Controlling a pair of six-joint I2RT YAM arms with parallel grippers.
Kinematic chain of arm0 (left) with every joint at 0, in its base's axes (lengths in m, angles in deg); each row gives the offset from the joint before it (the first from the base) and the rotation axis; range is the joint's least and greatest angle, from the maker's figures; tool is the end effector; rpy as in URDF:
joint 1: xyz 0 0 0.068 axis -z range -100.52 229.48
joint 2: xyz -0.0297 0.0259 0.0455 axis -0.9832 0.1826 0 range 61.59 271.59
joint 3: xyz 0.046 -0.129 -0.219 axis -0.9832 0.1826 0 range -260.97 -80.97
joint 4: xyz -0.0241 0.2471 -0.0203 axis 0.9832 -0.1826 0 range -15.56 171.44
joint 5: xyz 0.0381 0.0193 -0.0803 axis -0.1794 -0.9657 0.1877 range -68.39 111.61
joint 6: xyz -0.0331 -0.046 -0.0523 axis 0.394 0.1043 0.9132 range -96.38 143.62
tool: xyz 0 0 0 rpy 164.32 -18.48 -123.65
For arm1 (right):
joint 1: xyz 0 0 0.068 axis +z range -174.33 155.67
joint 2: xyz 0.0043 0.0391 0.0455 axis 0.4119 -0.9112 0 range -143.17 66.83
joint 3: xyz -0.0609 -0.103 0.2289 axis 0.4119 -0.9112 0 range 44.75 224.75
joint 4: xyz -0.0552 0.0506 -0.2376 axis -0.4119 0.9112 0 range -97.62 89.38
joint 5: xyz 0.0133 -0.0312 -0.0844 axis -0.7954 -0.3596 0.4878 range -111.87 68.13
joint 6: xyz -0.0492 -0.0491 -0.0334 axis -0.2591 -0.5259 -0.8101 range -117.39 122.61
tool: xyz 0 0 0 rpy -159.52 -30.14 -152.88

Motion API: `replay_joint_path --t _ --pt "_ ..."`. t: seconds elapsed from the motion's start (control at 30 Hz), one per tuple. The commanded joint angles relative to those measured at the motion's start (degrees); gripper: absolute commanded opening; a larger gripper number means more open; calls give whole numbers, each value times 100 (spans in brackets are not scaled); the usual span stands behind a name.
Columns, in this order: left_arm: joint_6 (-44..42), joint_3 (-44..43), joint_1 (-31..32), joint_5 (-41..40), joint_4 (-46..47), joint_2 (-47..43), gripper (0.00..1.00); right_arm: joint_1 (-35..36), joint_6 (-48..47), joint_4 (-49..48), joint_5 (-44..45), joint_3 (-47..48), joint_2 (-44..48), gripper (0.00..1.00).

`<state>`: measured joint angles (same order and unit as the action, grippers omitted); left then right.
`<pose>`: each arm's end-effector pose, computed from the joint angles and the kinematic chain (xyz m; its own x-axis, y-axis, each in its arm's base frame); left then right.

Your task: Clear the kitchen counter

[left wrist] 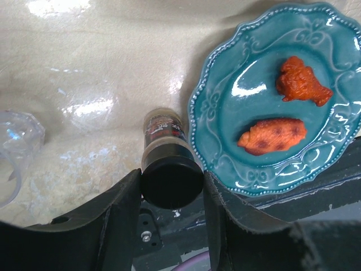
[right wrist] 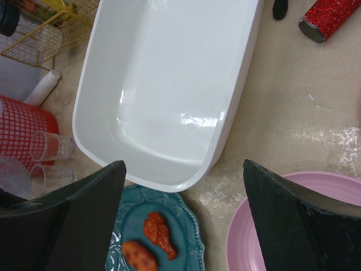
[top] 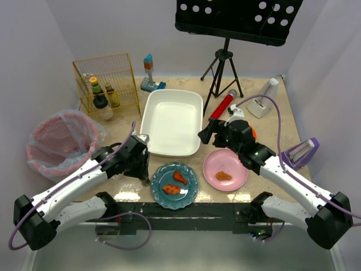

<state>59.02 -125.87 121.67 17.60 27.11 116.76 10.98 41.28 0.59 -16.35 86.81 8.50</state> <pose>0.1338 -0.1151 0.2096 -0.9208 0.0548 -0.3862 0.1403 0.9703 -0.1969 0.2122 0.1425 0.2604 -0.5788 0.3523 -0.7354 -0.1821 0.8233 0.5377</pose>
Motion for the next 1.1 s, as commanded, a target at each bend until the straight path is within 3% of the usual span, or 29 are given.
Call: replay_joint_path --t 0.0,0.13,0.53,0.67,1.07 --pt "37 -509 43 -188 -350 -42 17 11 61 -56 125 30 129 90" --pt "99 -1063 43 -564 -877 -156 0 11 61 -82 134 4 146 90" --pt "-480 -3470 35 -759 -1177 976 0 11 -36 40 160 91 207 90" --pt "-718 -4270 -44 -1198 -1221 1433 0 2 -44 146 195 74 330 90" --pt "-1746 -5853 -1898 -1138 -422 2927 0 11 -115 401 151 232 462 90"
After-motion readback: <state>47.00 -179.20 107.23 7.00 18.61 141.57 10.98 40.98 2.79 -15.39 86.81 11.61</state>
